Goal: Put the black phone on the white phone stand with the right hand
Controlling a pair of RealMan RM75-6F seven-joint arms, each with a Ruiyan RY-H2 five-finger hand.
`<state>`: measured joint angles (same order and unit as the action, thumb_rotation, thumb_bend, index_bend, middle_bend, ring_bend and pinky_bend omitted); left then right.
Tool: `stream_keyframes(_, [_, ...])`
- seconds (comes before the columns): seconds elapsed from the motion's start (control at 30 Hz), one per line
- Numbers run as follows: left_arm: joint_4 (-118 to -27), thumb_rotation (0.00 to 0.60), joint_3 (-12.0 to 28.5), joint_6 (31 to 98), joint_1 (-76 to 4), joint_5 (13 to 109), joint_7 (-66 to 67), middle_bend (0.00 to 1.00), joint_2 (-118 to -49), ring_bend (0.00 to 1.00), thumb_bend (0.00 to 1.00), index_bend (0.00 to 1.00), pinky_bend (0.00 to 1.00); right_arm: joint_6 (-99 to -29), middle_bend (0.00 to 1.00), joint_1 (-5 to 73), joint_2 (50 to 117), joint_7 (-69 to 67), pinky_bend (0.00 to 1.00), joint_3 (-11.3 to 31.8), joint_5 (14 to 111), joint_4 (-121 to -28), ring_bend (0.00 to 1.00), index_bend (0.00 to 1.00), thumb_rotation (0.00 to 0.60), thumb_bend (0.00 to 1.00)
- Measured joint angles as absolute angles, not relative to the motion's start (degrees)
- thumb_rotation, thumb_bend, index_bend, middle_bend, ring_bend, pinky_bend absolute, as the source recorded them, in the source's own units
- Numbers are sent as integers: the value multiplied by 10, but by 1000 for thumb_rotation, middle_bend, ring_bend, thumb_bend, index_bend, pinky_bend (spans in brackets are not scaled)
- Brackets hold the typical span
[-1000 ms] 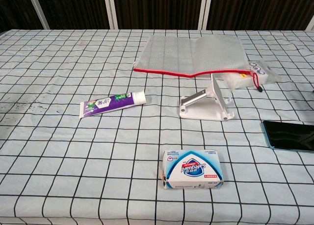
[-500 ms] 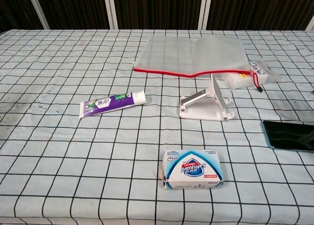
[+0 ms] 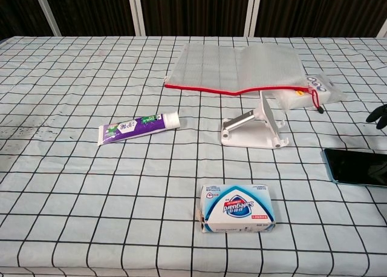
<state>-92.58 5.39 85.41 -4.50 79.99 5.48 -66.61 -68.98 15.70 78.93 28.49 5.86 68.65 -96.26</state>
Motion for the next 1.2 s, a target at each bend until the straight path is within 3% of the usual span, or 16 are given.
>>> stream_keyframes(1.2, [-931,600,55,850,-45,792,46,0,-661,0,0,0,0,-686,351,185,845,324,181,56,611,-931,303,332,600,157])
